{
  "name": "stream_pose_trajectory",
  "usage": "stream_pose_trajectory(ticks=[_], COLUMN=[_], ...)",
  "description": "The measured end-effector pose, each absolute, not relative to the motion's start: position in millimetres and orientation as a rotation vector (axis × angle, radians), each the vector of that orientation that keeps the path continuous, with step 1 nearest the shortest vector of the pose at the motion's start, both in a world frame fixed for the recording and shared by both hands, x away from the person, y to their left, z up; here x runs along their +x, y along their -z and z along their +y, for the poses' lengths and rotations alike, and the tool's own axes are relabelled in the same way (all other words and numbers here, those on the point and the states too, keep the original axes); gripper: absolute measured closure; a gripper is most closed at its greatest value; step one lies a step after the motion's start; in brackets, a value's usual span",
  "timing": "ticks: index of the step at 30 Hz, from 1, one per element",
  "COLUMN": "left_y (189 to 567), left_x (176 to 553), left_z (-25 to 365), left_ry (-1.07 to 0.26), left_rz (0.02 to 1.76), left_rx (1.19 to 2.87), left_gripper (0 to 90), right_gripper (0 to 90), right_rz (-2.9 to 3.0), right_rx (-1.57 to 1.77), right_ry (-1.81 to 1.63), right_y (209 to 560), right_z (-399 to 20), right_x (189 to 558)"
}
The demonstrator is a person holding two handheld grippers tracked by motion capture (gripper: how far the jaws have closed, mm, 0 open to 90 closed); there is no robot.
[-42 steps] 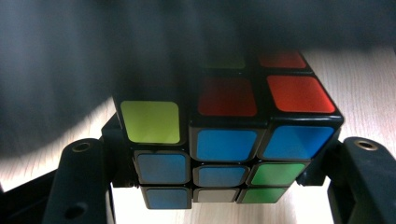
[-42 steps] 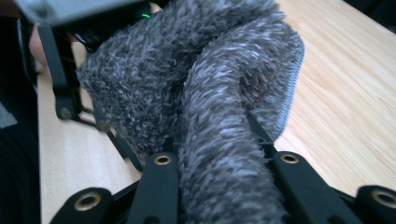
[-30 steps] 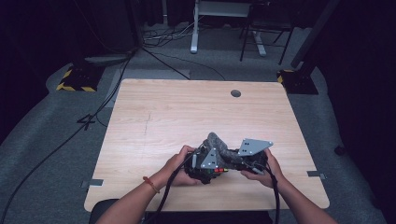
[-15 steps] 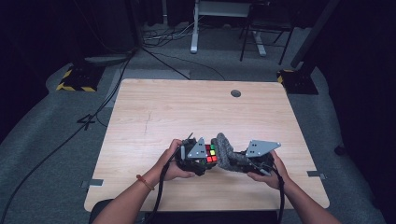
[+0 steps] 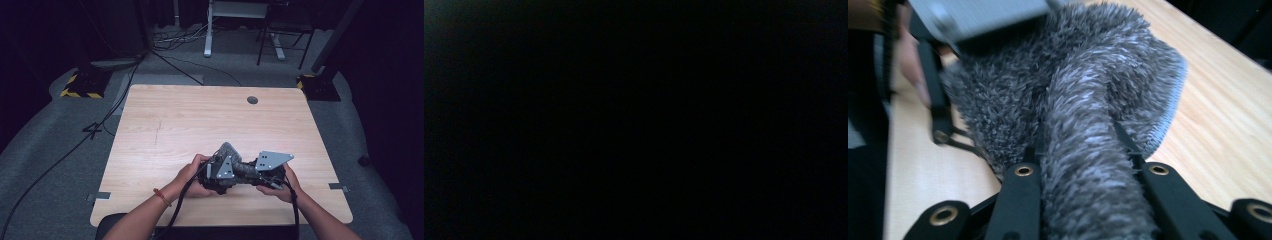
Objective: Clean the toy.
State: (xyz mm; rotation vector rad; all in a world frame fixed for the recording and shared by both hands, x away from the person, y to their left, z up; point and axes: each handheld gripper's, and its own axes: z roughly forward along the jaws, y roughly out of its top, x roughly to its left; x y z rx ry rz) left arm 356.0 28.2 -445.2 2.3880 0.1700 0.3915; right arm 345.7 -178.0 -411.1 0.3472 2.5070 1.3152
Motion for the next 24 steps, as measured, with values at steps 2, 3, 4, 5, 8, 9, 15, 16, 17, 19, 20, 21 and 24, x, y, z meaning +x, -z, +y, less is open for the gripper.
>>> stream_pose_trajectory(ticks=[2, 3, 4, 5, 8, 9, 15, 16, 17, 19, 20, 21, 24], left_y=[444.2, 443.8, 443.1, 442.5, 439.0, 437.1, 430.8, 431.1, 431.1, 431.3, 431.2, 431.2, 432.0], left_x=[355.6, 354.9, 354.3, 354.1, 353.6, 353.2, 349.8, 349.2, 348.9, 348.6, 348.5, 348.4, 349.3], left_z=[30.9, 31.8, 32.8, 33.9, 37.6, 38.9, 43.8, 43.3, 43.0, 42.5, 42.7, 43.0, 41.6], left_ry=[-0.4, -0.395, -0.394, -0.39, -0.369, -0.367, -0.344, -0.34, -0.344, -0.339, -0.34, -0.34, -0.343], left_rz=[0.164, 0.168, 0.168, 0.166, 0.161, 0.148, 0.134, 0.128, 0.123, 0.118, 0.119, 0.123, 0.122], left_rx=[2.388, 2.381, 2.38, 2.376, 2.335, 2.316, 2.233, 2.23, 2.227, 2.221, 2.219, 2.216, 2.219], left_gripper=[33.6, 33.7, 33.6, 33.6, 33.6, 33.6, 33.6, 33.6, 33.5, 33.4, 33.3, 33.2, 33.0], right_gripper=[73.2, 73.2, 73.2, 73.3, 73.3, 73.4, 73.3, 73.3, 73.3, 73.3, 73.4, 73.4, 73.5], right_rz=[2.495, 2.495, 2.491, 2.489, 2.482, 2.483, 2.515, 2.521, 2.536, 2.546, 2.548, 2.542, 2.527], right_rx=[0.363, 0.376, 0.393, 0.411, 0.454, 0.472, 0.544, 0.541, 0.532, 0.519, 0.51, 0.511, 0.51], right_ry=[-1.298, -1.289, -1.285, -1.28, -1.246, -1.247, -1.296, -1.319, -1.373, -1.412, -1.445, -1.46, -1.505], right_y=[412.8, 413.6, 414.6, 415.9, 420.4, 422.3, 431.8, 432.2, 432.4, 432.6, 432.2, 431.6, 430.7], right_z=[-180.7, -183.4, -186.7, -190.3, -199.8, -202.8, -215.3, -215.1, -214.2, -212.1, -211.8, -212.2, -213.6], right_x=[349.1, 351.0, 352.7, 354.4, 358.4, 359.9, 367.8, 368.0, 367.6, 366.5, 365.8, 365.6, 366.1])
